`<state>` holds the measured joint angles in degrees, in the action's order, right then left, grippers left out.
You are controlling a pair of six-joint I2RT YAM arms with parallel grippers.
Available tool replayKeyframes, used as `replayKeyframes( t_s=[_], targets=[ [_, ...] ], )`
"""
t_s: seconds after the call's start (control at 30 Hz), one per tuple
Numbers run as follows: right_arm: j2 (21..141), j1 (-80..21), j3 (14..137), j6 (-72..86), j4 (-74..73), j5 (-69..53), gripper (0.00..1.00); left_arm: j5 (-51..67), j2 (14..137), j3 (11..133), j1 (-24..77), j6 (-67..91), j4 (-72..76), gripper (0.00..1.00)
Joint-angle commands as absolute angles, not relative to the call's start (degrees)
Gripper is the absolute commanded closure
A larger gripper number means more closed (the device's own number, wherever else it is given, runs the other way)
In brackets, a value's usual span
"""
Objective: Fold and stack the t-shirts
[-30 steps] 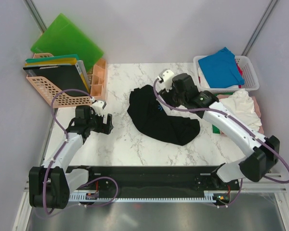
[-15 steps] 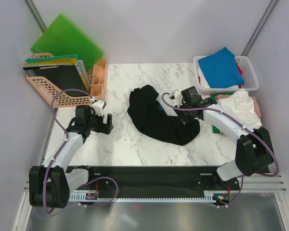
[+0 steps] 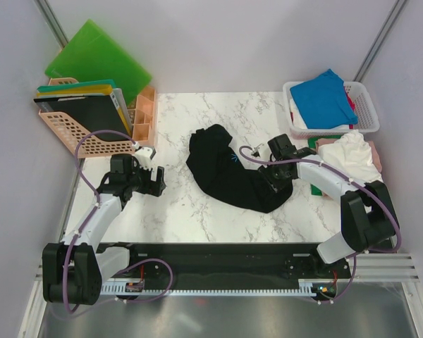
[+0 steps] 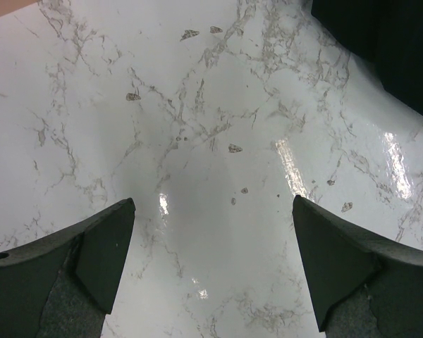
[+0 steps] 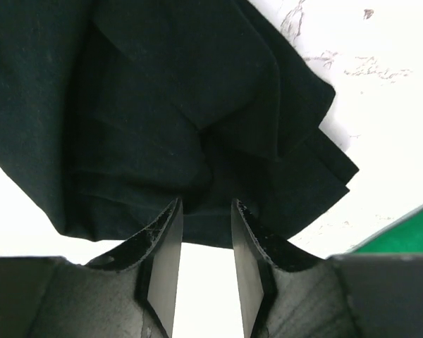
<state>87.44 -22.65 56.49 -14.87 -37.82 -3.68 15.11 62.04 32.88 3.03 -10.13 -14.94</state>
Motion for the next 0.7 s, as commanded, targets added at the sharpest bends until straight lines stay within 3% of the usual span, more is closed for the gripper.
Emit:
replayKeyframes(
  t_s=[0.0, 0.17, 0.3, 0.4, 0.43, 0.47, 0.53, 0.67],
  targets=[
    [87.01, -22.59, 55.81, -15.91, -38.06, -4.57, 0.61, 15.73, 61.87, 34.8, 3.08, -11.95, -14.94, 0.0],
    [88.94, -22.59, 54.67, -16.26, -35.6, -4.75, 0.62, 15.73, 61.0, 34.45, 3.08, -12.04, -14.85, 0.0],
    [89.91, -22.59, 55.11, -16.78, -35.16, -4.66, 0.43, 15.73, 60.47, 34.28, 3.08, -12.13, -14.85, 0.0],
    [90.53, -22.59, 55.02, -16.96, -34.37, -4.05, 0.41, 15.73, 60.56, 34.28, 3.08, -12.13, -14.85, 0.0],
    [90.53, -22.59, 54.93, -16.79, -34.02, -3.96, 0.47, 15.73, 60.64, 34.28, 3.08, -12.04, -14.85, 0.0],
    [90.18, -22.59, 54.58, -16.61, -33.84, -4.04, 0.75, 15.73, 60.56, 34.28, 3.08, -12.04, -14.85, 0.0],
    [89.74, -22.59, 54.41, -16.09, -33.49, -4.57, 1.0, 15.73, 60.64, 34.28, 3.08, -12.04, -14.85, 0.0],
    [87.64, -22.59, 56.06, -16.7, -34.71, -3.87, 1.0, 15.82, 60.91, 34.37, 3.08, -12.22, -14.85, 0.0]
  ],
)
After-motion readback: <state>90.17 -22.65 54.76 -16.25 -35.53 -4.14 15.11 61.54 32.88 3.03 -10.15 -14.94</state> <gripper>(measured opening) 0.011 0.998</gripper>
